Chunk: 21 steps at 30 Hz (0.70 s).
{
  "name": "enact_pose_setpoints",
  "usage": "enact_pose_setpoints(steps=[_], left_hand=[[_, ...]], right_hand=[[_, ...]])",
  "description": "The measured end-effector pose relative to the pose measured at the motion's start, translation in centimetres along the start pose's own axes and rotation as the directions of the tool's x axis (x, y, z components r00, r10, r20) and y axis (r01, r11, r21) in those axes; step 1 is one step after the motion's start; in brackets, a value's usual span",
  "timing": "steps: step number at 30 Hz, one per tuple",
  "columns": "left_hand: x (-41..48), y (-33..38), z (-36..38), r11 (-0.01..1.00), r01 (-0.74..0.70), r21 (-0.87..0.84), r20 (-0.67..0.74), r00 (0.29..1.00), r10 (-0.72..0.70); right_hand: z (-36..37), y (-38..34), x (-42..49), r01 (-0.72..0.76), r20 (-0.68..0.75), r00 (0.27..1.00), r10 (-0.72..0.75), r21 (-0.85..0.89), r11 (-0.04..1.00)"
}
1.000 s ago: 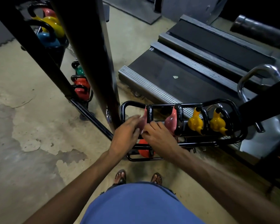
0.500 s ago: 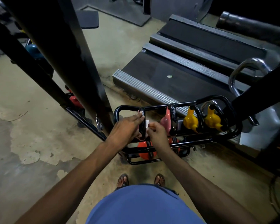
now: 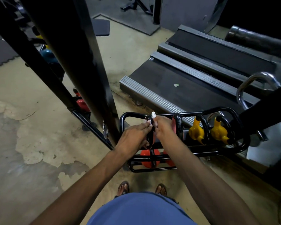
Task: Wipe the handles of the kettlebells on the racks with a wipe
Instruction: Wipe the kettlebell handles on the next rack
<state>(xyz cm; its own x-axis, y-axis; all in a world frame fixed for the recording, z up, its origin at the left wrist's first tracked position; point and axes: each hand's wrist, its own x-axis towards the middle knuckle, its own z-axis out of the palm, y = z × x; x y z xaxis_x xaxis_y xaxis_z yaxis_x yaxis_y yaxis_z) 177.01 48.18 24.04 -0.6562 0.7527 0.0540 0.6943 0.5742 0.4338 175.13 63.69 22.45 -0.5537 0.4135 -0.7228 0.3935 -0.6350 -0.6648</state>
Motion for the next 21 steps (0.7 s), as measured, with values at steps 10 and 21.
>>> enact_pose_setpoints(steps=[10, 21], left_hand=[[-0.2, 2.9, -1.5, 0.958, 0.13, 0.256, 0.077, 0.985, -0.154], [-0.4, 2.5, -1.1, 0.982, 0.069, 0.177, -0.064, 0.996, -0.058]], right_hand=[[3.8, -3.0, 0.9, 0.647, 0.717, 0.692, -0.09, -0.67, -0.365], [3.9, -6.8, 1.2, 0.675, 0.751, 0.636, 0.177, -0.43, -0.6]])
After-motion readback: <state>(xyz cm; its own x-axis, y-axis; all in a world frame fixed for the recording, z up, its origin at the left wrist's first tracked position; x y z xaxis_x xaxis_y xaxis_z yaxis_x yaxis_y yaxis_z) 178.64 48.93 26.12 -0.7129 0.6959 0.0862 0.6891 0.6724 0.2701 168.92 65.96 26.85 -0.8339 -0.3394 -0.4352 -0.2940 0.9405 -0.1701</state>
